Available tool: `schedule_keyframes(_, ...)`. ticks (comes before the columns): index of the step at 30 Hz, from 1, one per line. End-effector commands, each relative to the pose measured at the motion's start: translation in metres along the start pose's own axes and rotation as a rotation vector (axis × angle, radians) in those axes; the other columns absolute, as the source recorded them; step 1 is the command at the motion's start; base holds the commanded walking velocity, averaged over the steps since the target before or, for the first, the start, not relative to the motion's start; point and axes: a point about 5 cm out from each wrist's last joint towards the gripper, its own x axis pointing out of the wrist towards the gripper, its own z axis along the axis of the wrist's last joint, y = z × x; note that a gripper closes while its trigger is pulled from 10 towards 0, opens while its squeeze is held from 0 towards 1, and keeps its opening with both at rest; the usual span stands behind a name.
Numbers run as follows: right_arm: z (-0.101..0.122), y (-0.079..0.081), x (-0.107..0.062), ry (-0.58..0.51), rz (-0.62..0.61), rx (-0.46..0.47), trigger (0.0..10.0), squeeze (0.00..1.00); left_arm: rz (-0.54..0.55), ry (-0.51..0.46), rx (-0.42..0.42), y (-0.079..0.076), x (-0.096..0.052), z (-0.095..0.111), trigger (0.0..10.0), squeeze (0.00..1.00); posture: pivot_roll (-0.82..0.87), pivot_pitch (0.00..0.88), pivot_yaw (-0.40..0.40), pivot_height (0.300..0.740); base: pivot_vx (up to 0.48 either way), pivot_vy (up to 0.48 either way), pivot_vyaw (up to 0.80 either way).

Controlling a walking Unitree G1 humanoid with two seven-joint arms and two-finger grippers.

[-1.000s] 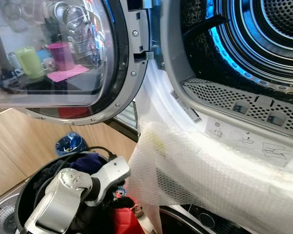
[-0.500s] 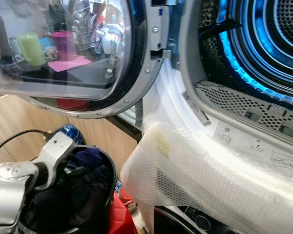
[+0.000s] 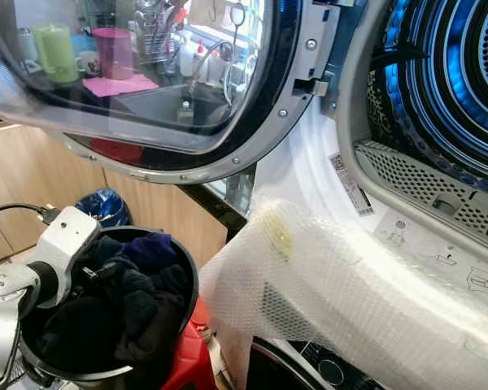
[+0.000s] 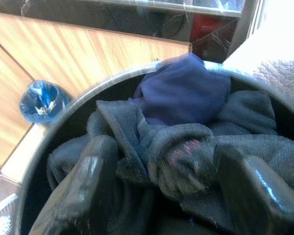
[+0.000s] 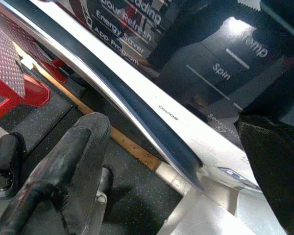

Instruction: Clothes washing

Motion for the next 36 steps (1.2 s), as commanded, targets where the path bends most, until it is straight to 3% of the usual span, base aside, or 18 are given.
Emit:
schedule_keyframes(1,0.025,-0.010,0.004,-0.080,-0.020,-0.029,10.0,0.00,0.017,0.026,0.006,0.000,0.001,-0.005,10.0,0.00,0.48,0.003,-0.165,0.740,0.000,0.000,0.00)
schedule_keyframes(6,0.023,-0.009,0.004,-0.080,-0.020,-0.020,10.0,0.00,0.004,0.058,0.051,0.002,0.005,-0.010,10.0,0.00,0.48,0.001,-0.162,0.740,0.000,0.000,0.00)
schedule_keyframes(10,0.014,-0.006,0.002,-0.062,-0.024,0.002,10.0,0.00,-0.056,0.039,0.192,0.001,0.012,-0.004,10.0,0.00,0.45,0.002,-0.150,0.740,0.000,0.000,0.00)
schedule_keyframes(14,0.010,-0.006,0.001,-0.056,-0.029,0.014,10.0,0.00,0.006,0.001,0.283,0.011,0.016,0.008,10.0,0.00,0.43,0.001,-0.142,0.740,0.000,0.000,0.00)
schedule_keyframes(16,0.008,-0.006,0.000,-0.056,-0.029,0.018,10.0,0.00,0.035,-0.046,0.285,0.014,0.016,0.017,10.0,0.00,0.43,0.001,-0.142,0.740,0.000,0.000,0.00)
schedule_keyframes(17,0.007,-0.006,0.000,-0.057,-0.031,0.024,10.0,0.00,0.076,-0.145,0.268,0.017,0.014,0.033,10.0,0.00,0.42,0.004,-0.142,0.740,0.000,0.000,0.00)
schedule_keyframes(18,0.006,-0.007,0.000,-0.057,-0.031,0.025,10.0,0.00,0.085,-0.176,0.232,0.016,0.014,0.037,10.0,0.00,0.43,0.009,-0.144,0.740,0.000,0.000,0.00)
schedule_keyframes(19,0.006,-0.007,0.000,-0.057,-0.031,0.025,10.0,0.00,0.085,-0.176,0.232,0.016,0.014,0.037,10.0,0.00,0.43,0.009,-0.144,0.740,0.000,0.000,0.00)
schedule_keyframes(23,0.007,-0.008,-0.001,-0.058,-0.029,0.015,10.0,0.00,0.097,-0.163,0.071,0.008,0.020,0.026,10.0,0.00,0.43,0.012,-0.151,0.740,0.000,0.000,0.00)
schedule_keyframes(24,0.007,-0.008,-0.001,-0.058,-0.029,0.015,10.0,0.00,0.097,-0.163,0.071,0.008,0.020,0.026,10.0,0.00,0.43,0.012,-0.151,0.740,0.000,0.000,0.00)
schedule_keyframes(25,0.008,-0.009,-0.001,-0.061,-0.027,0.013,10.0,0.00,0.095,-0.155,0.033,0.005,0.021,0.022,10.0,1.00,0.43,0.013,-0.151,0.740,0.000,0.000,0.00)
schedule_keyframes(29,0.014,-0.013,0.000,-0.074,-0.023,-0.006,10.0,0.00,0.172,-0.078,-0.132,0.007,0.023,0.001,10.0,1.00,0.44,0.020,-0.154,0.740,0.000,0.000,0.00)
schedule_keyframes(34,0.014,-0.012,0.001,-0.077,-0.019,-0.007,10.0,0.00,0.199,-0.065,-0.227,0.004,0.030,-0.003,10.0,1.00,0.43,0.022,-0.153,0.740,0.000,0.000,0.00)
schedule_keyframes(35,0.014,-0.011,0.001,-0.078,-0.016,-0.005,10.0,0.00,0.186,-0.053,-0.221,0.000,0.033,-0.004,10.0,0.00,0.43,0.022,-0.153,0.740,0.000,0.000,0.00)
schedule_keyframes(36,0.014,-0.011,0.001,-0.078,-0.016,-0.005,10.0,0.00,0.186,-0.048,-0.215,-0.001,0.033,-0.004,10.0,0.00,0.43,0.022,-0.151,0.740,0.000,0.000,0.00)
